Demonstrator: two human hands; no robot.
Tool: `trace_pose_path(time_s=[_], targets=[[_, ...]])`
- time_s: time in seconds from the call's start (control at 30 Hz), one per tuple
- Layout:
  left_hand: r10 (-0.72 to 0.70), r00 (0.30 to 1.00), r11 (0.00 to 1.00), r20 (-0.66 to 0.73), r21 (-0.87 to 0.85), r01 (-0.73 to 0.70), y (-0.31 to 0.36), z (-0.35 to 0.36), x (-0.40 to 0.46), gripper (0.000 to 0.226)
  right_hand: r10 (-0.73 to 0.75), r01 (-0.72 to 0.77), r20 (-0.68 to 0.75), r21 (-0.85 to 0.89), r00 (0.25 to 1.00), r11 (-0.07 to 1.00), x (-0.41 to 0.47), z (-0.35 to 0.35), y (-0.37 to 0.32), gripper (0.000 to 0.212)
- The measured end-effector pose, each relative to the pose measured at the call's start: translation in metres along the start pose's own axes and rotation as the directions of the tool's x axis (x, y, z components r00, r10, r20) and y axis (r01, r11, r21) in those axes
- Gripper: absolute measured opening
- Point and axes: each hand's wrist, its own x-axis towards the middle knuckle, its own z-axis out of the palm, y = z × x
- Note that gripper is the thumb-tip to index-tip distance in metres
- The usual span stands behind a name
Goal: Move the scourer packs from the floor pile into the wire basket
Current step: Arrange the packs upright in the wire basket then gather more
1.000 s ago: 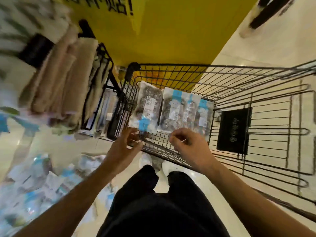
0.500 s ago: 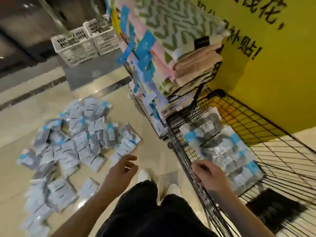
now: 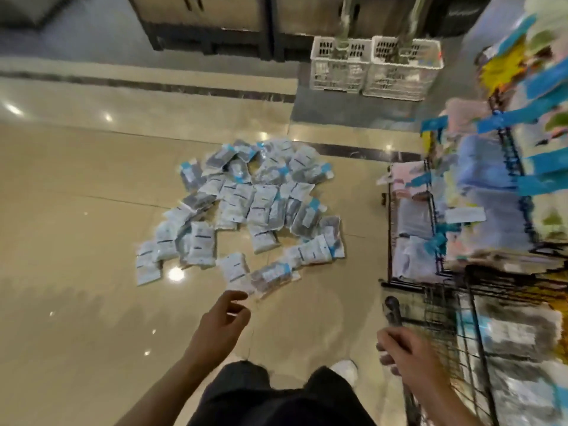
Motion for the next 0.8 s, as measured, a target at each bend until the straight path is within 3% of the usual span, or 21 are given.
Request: trace_pose_path(time_s=[0.17,0.43,0.57,0.8], targets=[[-0.144,0.988,0.987,-0.058,-0.076,0.140,-0.085,-0.086,0.004,0.024,-0.049,0.057,0.079,-0.102,0.996,0.993,-0.005,0.101,-0.061,0.010],[-0.252,0.962,0.964,-0.102,-0.120,0.239,-0.193,-0.216,0.010,0.026,-0.157,0.210,0.252,-0.197,0.955,0.958,-0.031,0.286,-0.172,0.011],[-0.335,0.932,0.930,-0.140,-0.206,0.304,-0.228,-0.260,0.021,0.024,-0.182,0.280,0.327,-0.282,0.927,0.918,-0.034,0.352,-0.216,0.011],[-0.424,0.900,0.883,-0.098,-0.264,0.387,-0.258,-0.319,0.078,0.022,-0.103,0.254,0.385,-0.365,0.917,0.896,0.003,0.445,-0.272,0.014]])
